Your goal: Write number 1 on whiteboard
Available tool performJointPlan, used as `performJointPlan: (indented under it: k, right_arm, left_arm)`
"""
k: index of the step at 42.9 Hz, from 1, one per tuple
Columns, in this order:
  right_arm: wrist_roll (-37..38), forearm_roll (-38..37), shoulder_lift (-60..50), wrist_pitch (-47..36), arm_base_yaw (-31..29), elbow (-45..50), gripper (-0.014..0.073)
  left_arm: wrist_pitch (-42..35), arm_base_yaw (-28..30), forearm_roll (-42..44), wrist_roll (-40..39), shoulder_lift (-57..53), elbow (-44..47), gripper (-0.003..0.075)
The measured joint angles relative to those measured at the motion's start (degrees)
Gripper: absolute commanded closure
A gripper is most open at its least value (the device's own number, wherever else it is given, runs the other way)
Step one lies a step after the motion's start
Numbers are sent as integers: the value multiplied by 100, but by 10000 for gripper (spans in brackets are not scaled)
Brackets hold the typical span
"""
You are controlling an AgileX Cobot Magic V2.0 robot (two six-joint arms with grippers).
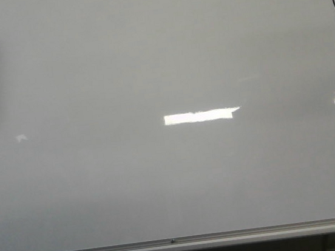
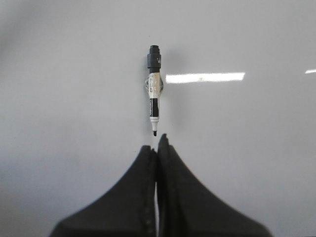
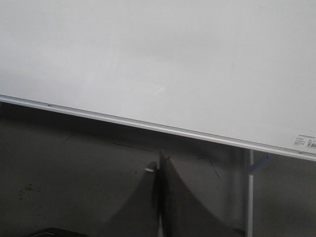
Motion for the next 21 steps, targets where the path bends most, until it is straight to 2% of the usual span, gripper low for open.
performJointPlan:
  k: [10,21]
  right_arm:
    - [0,0,0,0,0,0,690]
    - [0,0,-8,0,0,0,690]
  left_arm:
    - [-1010,229,0,0,-860,1353,741]
    - [-1723,248,0,0,-908,1659,741]
